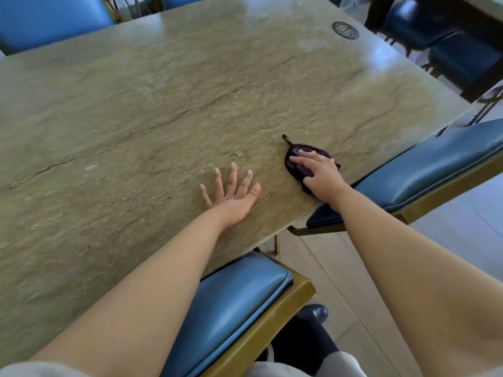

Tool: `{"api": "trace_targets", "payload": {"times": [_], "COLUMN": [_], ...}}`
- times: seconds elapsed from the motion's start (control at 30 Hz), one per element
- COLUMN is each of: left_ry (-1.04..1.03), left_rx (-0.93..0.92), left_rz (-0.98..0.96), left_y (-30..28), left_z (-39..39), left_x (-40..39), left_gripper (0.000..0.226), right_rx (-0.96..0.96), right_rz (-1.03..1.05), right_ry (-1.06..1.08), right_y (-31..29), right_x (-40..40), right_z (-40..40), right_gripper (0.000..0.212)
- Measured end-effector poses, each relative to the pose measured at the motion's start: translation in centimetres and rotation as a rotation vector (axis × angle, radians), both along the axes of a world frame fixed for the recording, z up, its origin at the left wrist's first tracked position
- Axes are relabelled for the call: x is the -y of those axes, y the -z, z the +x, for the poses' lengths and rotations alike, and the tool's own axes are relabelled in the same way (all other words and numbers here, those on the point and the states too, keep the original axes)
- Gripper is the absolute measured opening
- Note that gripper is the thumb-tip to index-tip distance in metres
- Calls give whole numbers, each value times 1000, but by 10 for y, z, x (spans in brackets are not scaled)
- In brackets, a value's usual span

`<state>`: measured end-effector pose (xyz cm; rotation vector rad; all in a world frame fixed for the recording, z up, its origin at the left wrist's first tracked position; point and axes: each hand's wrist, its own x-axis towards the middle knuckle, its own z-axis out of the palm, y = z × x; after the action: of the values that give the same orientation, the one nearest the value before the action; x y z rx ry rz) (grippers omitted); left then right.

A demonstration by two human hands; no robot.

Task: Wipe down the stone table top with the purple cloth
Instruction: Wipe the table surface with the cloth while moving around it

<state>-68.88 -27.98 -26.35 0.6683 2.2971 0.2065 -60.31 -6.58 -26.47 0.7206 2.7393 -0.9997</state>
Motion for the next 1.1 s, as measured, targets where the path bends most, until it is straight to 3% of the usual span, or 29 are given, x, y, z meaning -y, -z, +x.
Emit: {"api": "trace_targets", "payload": {"times": [0.23,0.43,0.6,0.8,0.97,1.1], "left_ry": [-4,17,22,18,19,22], "left_rx": [-98,-171,-194,-206,-173,-98], "left_rz": [-34,-52,-49,-66,-56,-19], "left_y": [3,7,8,9,7,1], "left_z": [8,12,13,14,10,6], "left_x": [-3,-1,0,-2,0,2], "left_gripper": [62,64,64,63,62,58], "right_rx": [-140,96,-165,-105,-71,182], "right_rz": [-257,-352,-231,-115,-271,-283], "right_ry": [93,109,180,-19,-20,10], "right_y": [-7,-29,-20,0,-12,-20], "right_x": [49,36,22,46,71,68], "right_z": [59,64,27,29,61,91], "right_gripper": [52,50,59,57,46,43]}}
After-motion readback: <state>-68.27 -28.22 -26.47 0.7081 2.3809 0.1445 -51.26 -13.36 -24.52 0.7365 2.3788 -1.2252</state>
